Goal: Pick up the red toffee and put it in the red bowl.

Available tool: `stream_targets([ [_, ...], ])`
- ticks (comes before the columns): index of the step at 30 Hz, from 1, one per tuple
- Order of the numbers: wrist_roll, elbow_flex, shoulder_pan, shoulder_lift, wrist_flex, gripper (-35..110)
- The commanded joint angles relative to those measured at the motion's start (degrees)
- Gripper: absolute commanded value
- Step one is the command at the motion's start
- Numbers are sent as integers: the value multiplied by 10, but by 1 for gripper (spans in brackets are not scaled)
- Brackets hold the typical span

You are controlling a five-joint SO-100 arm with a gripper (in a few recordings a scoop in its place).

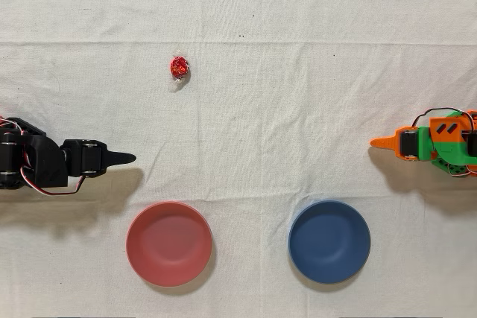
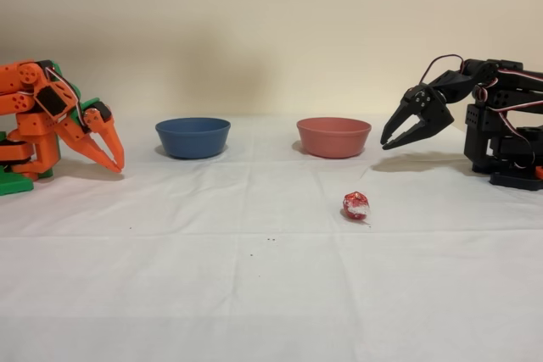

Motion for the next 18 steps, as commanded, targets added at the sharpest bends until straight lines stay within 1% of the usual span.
stream_targets([
  [1, -5, 11, 7, 7, 4, 1],
  [2, -6, 11, 7, 7, 4, 3],
  [12, -14, 12, -3, 7, 4, 1],
  [15, -57, 11, -6, 7, -4, 1],
  [18, -96, -30, -5, -50, -14, 1],
])
